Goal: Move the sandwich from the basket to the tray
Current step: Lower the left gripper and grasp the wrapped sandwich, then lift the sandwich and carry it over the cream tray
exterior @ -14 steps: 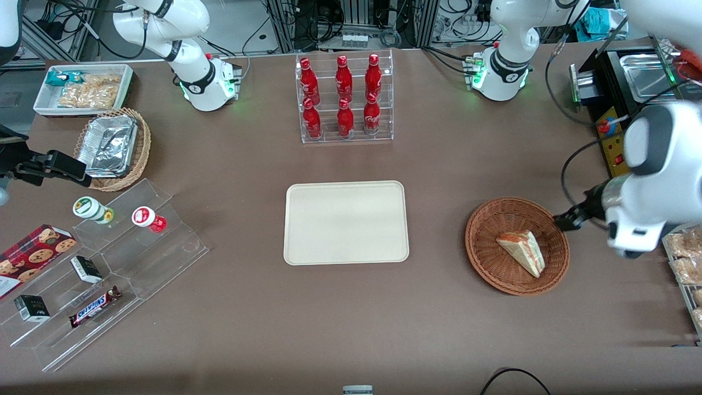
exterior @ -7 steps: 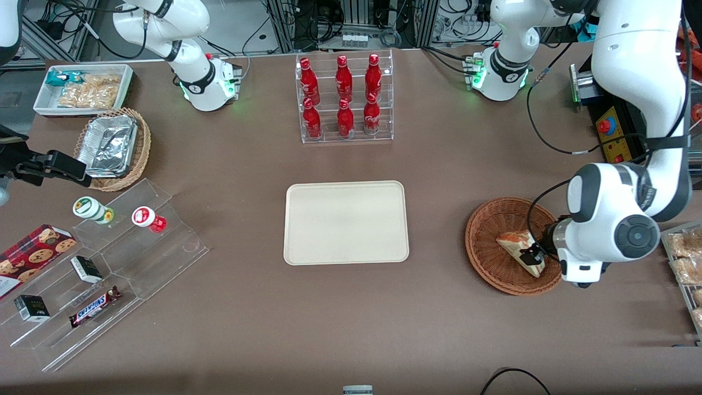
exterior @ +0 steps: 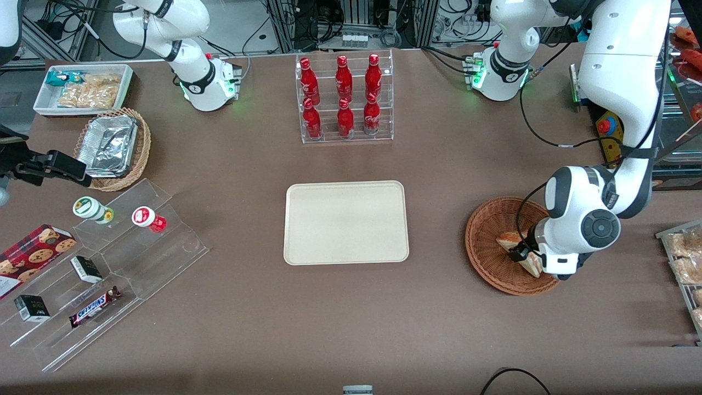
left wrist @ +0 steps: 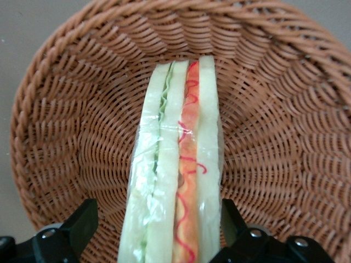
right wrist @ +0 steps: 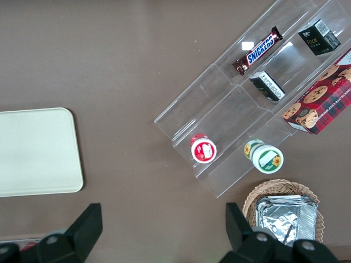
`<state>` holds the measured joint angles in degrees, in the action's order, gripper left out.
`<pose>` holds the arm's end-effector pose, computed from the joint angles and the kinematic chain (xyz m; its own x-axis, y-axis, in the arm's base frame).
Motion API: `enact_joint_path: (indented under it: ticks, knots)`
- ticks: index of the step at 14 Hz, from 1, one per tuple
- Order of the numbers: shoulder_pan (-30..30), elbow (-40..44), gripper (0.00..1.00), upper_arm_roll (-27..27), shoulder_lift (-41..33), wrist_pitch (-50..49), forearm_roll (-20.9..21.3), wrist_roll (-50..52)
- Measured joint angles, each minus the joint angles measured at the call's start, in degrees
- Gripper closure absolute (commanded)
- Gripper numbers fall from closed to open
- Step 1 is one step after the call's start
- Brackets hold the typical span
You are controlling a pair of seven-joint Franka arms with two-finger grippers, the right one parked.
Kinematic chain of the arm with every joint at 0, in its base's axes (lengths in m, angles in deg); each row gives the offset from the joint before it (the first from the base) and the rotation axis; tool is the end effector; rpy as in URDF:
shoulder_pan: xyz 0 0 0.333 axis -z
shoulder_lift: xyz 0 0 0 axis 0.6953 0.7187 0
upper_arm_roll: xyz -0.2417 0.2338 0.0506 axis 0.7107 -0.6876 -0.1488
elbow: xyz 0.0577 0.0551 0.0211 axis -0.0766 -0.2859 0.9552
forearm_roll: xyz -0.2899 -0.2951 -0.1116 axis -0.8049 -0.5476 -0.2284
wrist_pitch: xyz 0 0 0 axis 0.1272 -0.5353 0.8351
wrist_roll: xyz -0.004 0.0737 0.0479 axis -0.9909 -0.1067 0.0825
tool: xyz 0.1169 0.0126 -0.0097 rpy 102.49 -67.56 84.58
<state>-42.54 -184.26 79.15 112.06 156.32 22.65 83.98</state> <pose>0.6645 -0.0608 0.2181 0.7319 0.6698 -0.1249 0.6549 -0.7422 -0.1422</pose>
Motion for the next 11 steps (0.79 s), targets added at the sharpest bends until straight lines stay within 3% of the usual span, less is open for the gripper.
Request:
enact_joint_path:
  ticks: [1, 2, 7, 11]
  knots:
    - [0.0, 0.0, 0.7, 0.0, 0.1, 0.3, 0.0, 0.0]
    - [0.0, 0.1, 0.74, 0.0, 0.1, 0.4, 0.0, 0.0]
    - [2.8, 3.5, 0.75, 0.5, -2.4, -5.6, 0.0, 0.1]
    - [13.6, 12.6, 0.75, 0.8, -4.7, -19.6, 0.0, 8.0]
